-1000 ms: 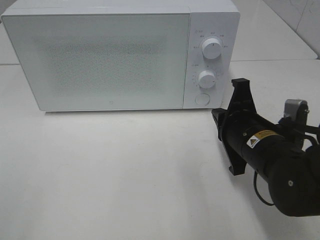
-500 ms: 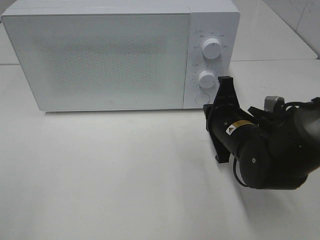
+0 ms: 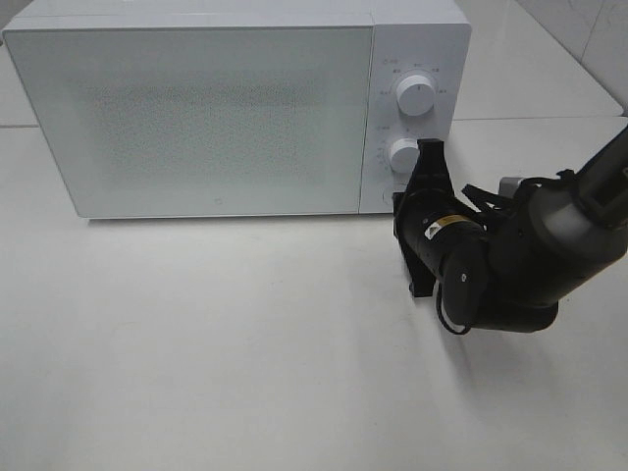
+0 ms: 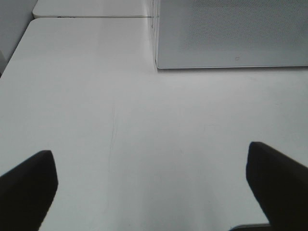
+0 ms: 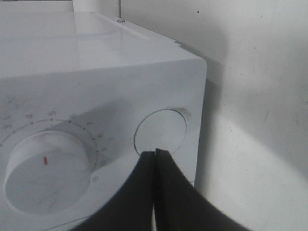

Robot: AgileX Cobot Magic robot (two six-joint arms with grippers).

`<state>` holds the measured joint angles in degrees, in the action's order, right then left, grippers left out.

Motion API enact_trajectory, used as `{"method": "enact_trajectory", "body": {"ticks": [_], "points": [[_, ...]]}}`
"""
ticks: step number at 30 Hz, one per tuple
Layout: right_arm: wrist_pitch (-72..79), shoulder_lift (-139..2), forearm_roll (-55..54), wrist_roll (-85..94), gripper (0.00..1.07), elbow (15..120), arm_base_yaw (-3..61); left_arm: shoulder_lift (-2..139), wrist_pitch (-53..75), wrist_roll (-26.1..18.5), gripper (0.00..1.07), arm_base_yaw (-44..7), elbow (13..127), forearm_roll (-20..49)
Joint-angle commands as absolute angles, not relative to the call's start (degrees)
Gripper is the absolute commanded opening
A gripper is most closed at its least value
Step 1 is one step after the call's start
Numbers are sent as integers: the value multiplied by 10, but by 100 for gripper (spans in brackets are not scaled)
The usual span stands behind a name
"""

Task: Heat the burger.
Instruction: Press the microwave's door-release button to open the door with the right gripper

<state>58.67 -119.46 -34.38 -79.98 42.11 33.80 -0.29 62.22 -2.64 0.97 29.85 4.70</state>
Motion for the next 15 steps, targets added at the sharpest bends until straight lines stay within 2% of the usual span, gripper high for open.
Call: {"method": "enact_trajectory", "body": {"ticks": [1,15], "points": [[570,-1207,-339,-804,0,441,325,-6,615,-26,100,11,297,48],[560,-1236,-358,-799,0,474,319,-6,615,-26,100,11,297,48]]}}
